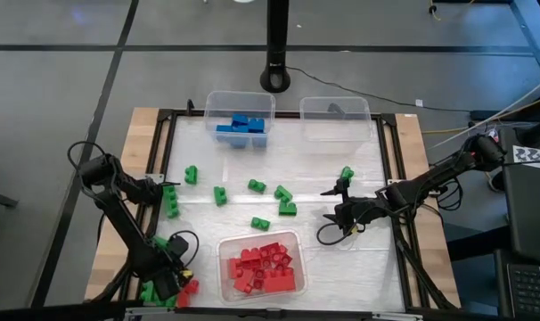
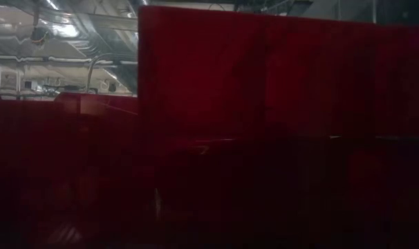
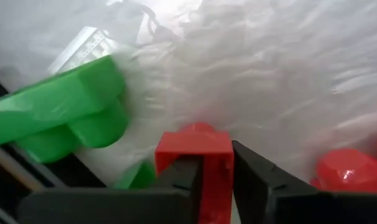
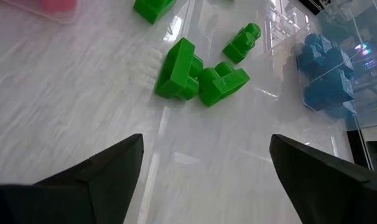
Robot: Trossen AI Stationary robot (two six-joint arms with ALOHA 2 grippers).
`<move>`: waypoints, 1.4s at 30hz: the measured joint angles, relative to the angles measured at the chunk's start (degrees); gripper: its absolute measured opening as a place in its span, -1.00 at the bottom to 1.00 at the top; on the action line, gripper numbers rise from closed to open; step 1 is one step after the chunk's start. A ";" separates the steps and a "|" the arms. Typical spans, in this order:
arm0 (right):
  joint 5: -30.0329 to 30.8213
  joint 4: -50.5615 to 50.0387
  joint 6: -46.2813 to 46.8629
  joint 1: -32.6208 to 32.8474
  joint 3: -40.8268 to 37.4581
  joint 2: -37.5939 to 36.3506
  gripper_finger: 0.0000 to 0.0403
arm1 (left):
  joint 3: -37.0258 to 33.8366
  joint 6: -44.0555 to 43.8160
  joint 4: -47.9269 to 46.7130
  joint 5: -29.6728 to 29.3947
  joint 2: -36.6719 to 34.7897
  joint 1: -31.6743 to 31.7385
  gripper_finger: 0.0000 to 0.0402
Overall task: Sort blocks
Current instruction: Put the red game piece into the bottom transparent bin
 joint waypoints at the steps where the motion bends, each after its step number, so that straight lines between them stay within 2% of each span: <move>1: 0.00 0.02 0.00 0.00 0.02 0.00 0.74 | -0.31 0.70 0.65 0.02 0.00 0.00 -0.75; 5: 0.00 0.02 -0.04 0.00 0.00 0.00 0.74 | -0.42 2.27 0.81 0.01 -0.04 0.08 -0.94; 11: 0.00 0.35 -0.07 0.00 0.00 0.00 0.74 | 1.36 3.55 -0.66 -1.03 -1.89 0.13 -0.93; 15: 0.00 0.48 -0.07 0.00 0.00 0.00 0.74 | 5.53 5.69 -5.32 -5.96 -3.69 0.43 -0.97; 20: -0.01 0.49 -0.07 0.00 0.02 0.00 0.74 | 11.48 11.16 -10.46 -16.72 -6.12 1.98 -0.94; 25: -0.19 0.48 -0.10 0.00 0.00 0.00 0.74 | 16.81 22.71 -11.77 -27.54 -7.06 4.95 -0.95; 30: -0.20 0.46 -0.24 0.00 0.00 0.00 0.74 | 20.75 36.86 -8.06 -37.73 -7.15 8.93 -0.96; 37: -0.97 0.31 -0.26 0.00 2.13 -0.02 0.74 | 21.02 59.58 9.91 -39.57 -6.98 14.80 -0.92; 42: -1.22 0.52 -0.45 0.00 4.05 -0.02 0.74 | 20.98 69.48 18.40 -39.53 -5.30 17.53 -0.91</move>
